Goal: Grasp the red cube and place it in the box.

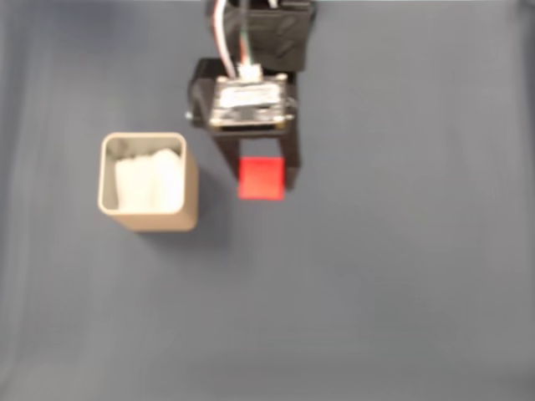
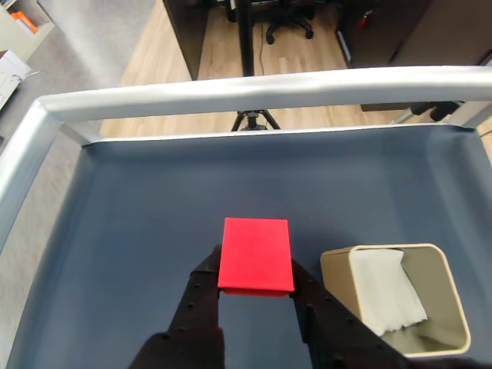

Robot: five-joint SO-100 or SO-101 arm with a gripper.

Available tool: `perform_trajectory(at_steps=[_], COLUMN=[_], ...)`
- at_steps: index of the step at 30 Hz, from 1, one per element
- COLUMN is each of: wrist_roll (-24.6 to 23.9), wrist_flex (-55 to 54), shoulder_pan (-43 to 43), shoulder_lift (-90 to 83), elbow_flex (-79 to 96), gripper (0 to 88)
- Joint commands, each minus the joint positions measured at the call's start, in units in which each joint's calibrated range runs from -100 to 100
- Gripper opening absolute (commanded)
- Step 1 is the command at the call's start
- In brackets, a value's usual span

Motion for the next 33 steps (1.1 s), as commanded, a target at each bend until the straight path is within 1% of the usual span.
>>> perform_trajectory(at_steps=[1,7,19,25,33], wrist_roll=[0.24,0.83,0.39,-0.05,-0.15], wrist_flex=[-0.15,-0.56,-1.79,-6.30,-10.08], shoulder_pan=[4.10,8.86,16.46,19.79,22.21], shoulder_lift=[-2.18,-3.13,-3.31,0.24,5.70], elbow_flex=[0.20,1.93,5.13,5.49,4.85], gripper=[10.5,10.1,10.0,10.0,10.0])
